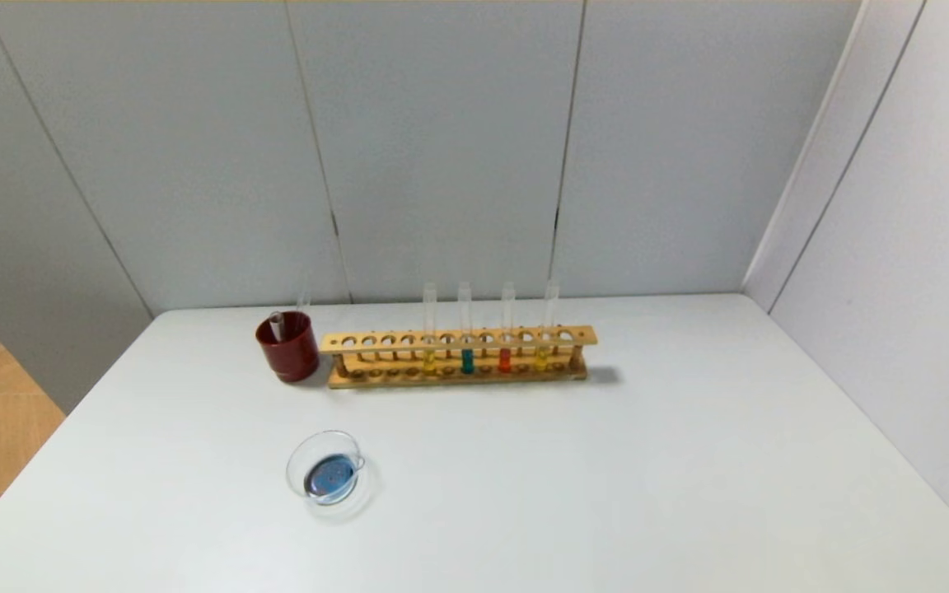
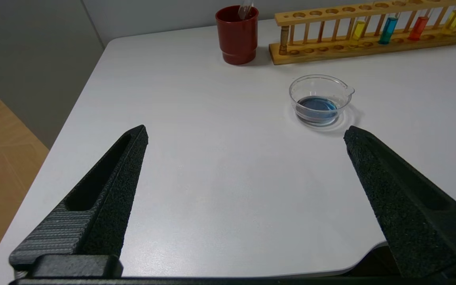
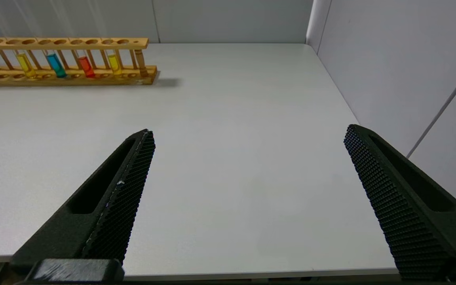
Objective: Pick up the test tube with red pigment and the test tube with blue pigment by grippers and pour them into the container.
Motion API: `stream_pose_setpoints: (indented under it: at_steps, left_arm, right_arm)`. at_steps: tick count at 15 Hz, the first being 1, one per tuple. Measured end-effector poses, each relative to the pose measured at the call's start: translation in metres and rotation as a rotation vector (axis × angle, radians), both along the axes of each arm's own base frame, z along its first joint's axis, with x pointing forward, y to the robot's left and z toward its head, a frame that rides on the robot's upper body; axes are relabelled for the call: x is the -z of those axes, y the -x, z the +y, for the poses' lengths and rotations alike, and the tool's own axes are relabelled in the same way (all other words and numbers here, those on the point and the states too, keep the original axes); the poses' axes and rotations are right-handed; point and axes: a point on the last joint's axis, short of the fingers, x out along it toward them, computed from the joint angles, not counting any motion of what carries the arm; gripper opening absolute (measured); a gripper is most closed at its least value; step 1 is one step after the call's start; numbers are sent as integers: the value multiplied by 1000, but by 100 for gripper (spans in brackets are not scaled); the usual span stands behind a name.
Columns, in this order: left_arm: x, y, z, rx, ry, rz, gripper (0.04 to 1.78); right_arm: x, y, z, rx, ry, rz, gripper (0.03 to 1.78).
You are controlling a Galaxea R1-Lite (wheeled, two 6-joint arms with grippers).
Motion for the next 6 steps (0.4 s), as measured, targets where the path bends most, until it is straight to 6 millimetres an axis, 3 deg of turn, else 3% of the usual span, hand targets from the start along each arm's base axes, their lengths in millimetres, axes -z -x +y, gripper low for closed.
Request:
stream_pose_setpoints:
  at_steps: [6]
  left_arm:
    - [0, -1, 1, -25, 51, -21, 175]
  right_arm:
    - [0, 0, 0, 0, -4, 0, 175]
